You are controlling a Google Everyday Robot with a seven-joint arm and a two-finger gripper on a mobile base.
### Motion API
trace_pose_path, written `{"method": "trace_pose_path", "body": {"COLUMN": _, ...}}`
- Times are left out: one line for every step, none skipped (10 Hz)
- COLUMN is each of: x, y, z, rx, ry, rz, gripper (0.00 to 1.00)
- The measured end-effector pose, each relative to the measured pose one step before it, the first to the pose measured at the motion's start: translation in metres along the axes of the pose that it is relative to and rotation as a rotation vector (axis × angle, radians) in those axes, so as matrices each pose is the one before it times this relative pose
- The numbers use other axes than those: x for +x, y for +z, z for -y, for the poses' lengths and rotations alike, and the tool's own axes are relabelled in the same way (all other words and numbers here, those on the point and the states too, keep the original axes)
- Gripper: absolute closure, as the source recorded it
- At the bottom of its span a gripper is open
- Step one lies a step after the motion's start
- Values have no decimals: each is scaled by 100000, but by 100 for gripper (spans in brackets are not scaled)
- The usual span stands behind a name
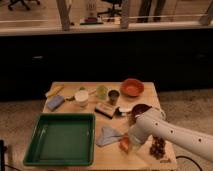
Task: Place apple in paper cup
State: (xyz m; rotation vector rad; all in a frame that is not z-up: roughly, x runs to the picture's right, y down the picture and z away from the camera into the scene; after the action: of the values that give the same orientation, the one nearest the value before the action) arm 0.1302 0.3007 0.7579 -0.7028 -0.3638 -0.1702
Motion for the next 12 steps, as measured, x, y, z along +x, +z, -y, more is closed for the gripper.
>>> {"method": "trace_pose_path", "body": {"x": 163, "y": -435, "z": 123, "rx": 355, "ry": -42, "rz": -46, "gripper": 92}}
{"method": "trace_pose_path", "body": {"x": 169, "y": -484, "z": 105, "rx": 521, "ry": 98, "rz": 53, "gripper": 97}}
{"method": "trace_pose_path", "body": {"x": 164, "y": -544, "z": 107, "rx": 167, "ry": -232, "rz": -36, "gripper": 100}}
{"method": "trace_pose_path", "body": {"x": -62, "y": -342, "z": 301, "rx": 545, "ry": -448, "rz": 164, "gripper": 100}}
{"method": "trace_pose_path", "body": {"x": -47, "y": -332, "z": 245, "rx": 317, "ry": -445, "rz": -15, "gripper": 100}}
{"method": "trace_pose_path", "body": {"x": 52, "y": -400, "z": 179, "rx": 525, "ry": -68, "rz": 23, "gripper": 100}}
{"method": "trace_pose_path", "body": {"x": 209, "y": -726, "z": 192, "rx": 835, "ry": 97, "rz": -86, "gripper": 100}}
{"method": "trace_pose_path", "body": {"x": 41, "y": -503, "z": 245, "rx": 816, "ry": -163, "rz": -75, "gripper": 100}}
{"method": "trace_pose_path", "body": {"x": 102, "y": -852, "z": 340, "rx": 1389, "ry": -74, "rz": -107, "gripper": 100}}
{"method": "trace_pose_path", "body": {"x": 161, "y": -722, "z": 237, "rx": 1397, "ry": -77, "rz": -114, "gripper": 100}}
{"method": "trace_pose_path", "body": {"x": -65, "y": -510, "z": 390, "rx": 1265, "ry": -498, "rz": -10, "gripper": 100}}
{"method": "trace_pose_path", "body": {"x": -89, "y": -337, "z": 336, "rx": 950, "ry": -451, "rz": -82, "gripper": 100}}
